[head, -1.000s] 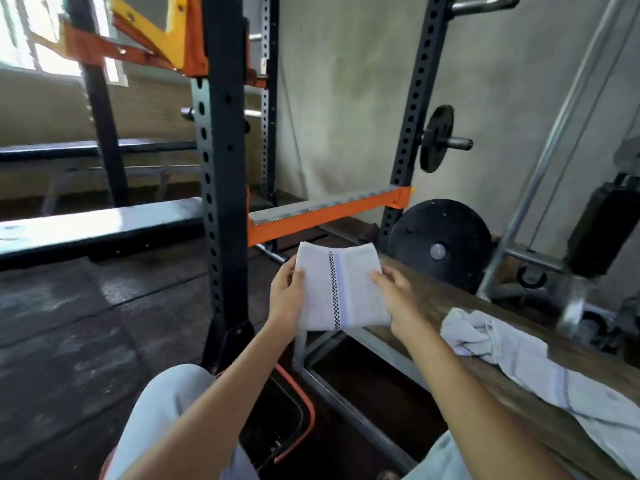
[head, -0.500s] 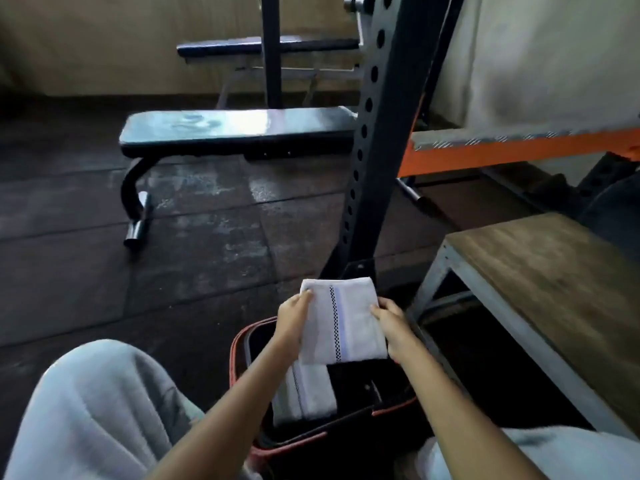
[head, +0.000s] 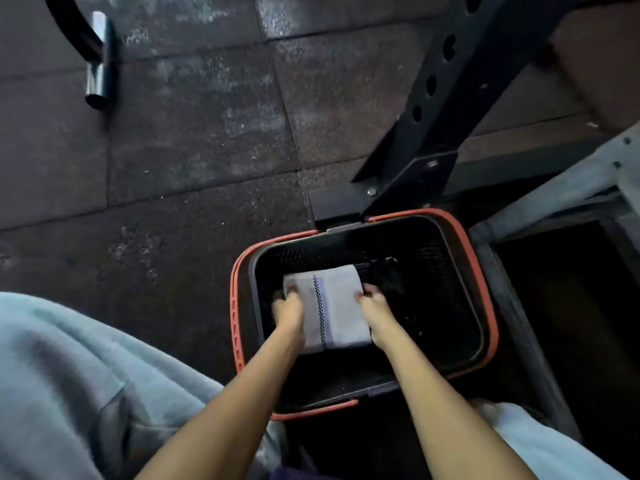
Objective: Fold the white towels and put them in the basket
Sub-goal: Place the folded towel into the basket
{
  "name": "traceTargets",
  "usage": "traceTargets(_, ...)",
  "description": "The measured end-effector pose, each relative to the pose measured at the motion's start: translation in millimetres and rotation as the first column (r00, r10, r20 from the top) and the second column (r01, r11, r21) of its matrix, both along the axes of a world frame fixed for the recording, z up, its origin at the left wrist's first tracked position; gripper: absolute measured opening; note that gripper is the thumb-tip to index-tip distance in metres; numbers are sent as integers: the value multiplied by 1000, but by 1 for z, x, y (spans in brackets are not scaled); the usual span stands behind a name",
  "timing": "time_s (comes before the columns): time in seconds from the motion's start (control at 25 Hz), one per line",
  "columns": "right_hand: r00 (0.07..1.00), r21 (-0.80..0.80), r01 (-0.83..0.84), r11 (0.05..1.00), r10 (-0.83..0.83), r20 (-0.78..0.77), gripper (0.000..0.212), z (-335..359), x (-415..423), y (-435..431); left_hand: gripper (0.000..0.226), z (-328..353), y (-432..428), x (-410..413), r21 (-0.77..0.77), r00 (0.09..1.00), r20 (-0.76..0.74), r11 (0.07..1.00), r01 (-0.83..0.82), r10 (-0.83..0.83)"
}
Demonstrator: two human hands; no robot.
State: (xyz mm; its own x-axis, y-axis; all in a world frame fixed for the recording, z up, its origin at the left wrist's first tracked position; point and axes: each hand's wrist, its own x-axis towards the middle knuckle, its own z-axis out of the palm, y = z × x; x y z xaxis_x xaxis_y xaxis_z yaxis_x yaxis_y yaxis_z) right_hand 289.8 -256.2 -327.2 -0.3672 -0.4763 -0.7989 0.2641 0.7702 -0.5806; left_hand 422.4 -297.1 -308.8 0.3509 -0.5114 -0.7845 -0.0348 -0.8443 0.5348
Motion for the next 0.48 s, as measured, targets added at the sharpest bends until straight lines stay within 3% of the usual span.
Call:
traceTargets(0.08,986,17,-134,991,136,-101,34,-7,5,-3,42,-4,1,-2,-42,991,105,996,84,-79)
traceTargets(0.12,940,39,-237,971,239,-245,37,-8,7,-2,44,-5,6,-1,-129,968,186,972,196,-170)
traceTargets(0.16,816,78,-340,937,336,-470,41,-8,9,-1,48,-6,12,0,-224,921,280,914,338,-271)
traceTargets(0.24,360,153,-557,816,403,-841,51,-13,14,4,60,-16,26,4,-294,737,461,699,652,-494)
traceTargets(0.28,176,196,-660,725,402,-898,56,-18,14,5,62,-22,30,6,-228,604,524,584,779,-601)
traceTargets(0.36,-33,310,-798,517,476,-879,64,-34,10,3,64,-40,33,9,-46,379,547,425,904,-746)
traceTargets(0.4,-80,373,-816,441,554,-829,69,-43,6,5,66,-47,32,9,8,321,540,386,923,-778)
traceTargets(0.48,-96,454,-805,382,671,-735,78,-56,-2,10,68,-59,28,8,52,250,545,330,943,-800)
